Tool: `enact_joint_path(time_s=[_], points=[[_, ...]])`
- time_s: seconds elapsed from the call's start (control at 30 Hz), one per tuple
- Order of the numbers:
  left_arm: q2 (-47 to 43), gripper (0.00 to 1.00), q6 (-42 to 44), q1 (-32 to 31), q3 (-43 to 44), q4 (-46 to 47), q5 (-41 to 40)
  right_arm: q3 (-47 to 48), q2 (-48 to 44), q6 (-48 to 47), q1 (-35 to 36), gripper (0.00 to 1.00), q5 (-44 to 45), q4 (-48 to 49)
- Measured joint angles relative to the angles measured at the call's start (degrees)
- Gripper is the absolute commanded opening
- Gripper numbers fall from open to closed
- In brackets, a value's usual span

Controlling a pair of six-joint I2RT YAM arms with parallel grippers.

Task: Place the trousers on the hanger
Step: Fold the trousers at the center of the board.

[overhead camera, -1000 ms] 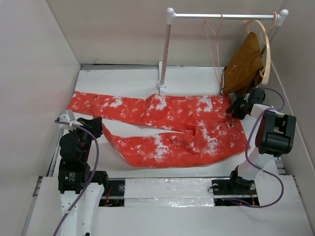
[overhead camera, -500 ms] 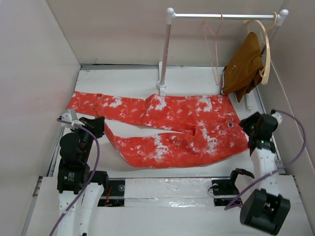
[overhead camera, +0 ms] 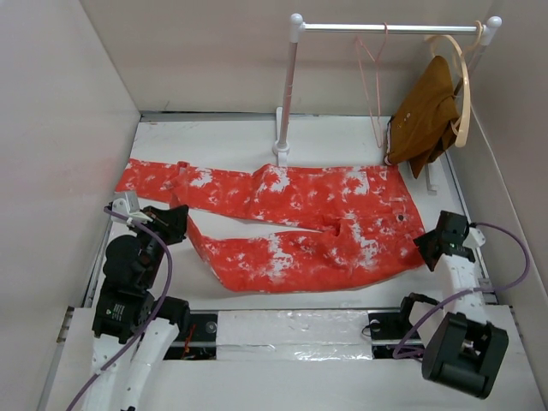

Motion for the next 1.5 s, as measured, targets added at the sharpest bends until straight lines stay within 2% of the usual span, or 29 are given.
enact_joint_path(time_s=[0.17, 0.2, 0.3, 0.4, 0.43, 0.47, 0.5, 0.57, 0.6, 0.67, 0.83, 1.17, 1.33, 1.5], points=[[-0.3, 0.00, 0.0, -1.7, 0.5, -0.2, -2.0, 2.0, 6.1, 6.4, 5.0, 0.47, 5.3, -1.5], [-0.3, 0.00, -0.1, -1.9, 0.5, -0.2, -2.2, 2.3, 7.3, 7.9, 6.1, 0.39, 6.1, -1.7], [-0.3, 0.00, -0.1, -2.1, 0.5, -0.4, -2.8, 2.8, 11.3, 11.2, 9.0, 0.39, 8.2, -1.9], [-0.3, 0.00, -0.1, -2.1, 0.5, -0.9, -3.3, 4.5, 14.1, 12.7, 9.9, 0.44, 9.6, -2.7], [-0.3, 0.00, -0.2, -2.1, 0.5, -1.0, -3.4, 5.0, 14.7, 12.8, 9.9, 0.42, 9.9, -3.0], [-0.3, 0.00, -0.2, -2.1, 0.5, -1.2, -3.5, 5.4, 15.1, 12.9, 9.9, 0.37, 10.1, -3.1], [-0.3, 0.00, -0.2, -2.1, 0.5, -1.2, -3.7, 5.4, 15.3, 12.9, 9.8, 0.22, 10.2, -3.3], [-0.5, 0.00, -0.4, -2.1, 0.5, -1.2, -3.9, 5.4, 15.0, 12.7, 9.3, 0.13, 10.3, -3.6], [-0.5, 0.00, -0.4, -2.1, 0.5, -1.2, -4.0, 5.4, 14.7, 12.6, 9.1, 0.05, 10.2, -3.6], [-0.5, 0.00, -0.4, -2.1, 0.5, -1.2, -4.3, 5.4, 13.6, 12.3, 9.2, 0.00, 10.3, -3.6], [-0.4, 0.00, -1.3, -2.3, 0.5, -1.2, -5.1, 6.8, 7.6, 7.4, 9.9, 0.00, 11.9, -5.7], [1.4, 0.00, -7.2, -3.2, 0.5, 1.1, -9.2, 17.4, -18.5, -7.8, 8.6, 0.03, 19.6, -9.7], [2.9, 0.00, -10.2, -3.3, 0.1, 2.4, -14.2, 20.4, -18.9, -11.3, 8.0, 0.05, 18.7, -14.5], [6.7, 0.00, -14.0, -3.4, -2.6, 4.2, -21.2, 20.6, -17.9, -13.9, 7.9, 0.05, 16.4, -14.3]])
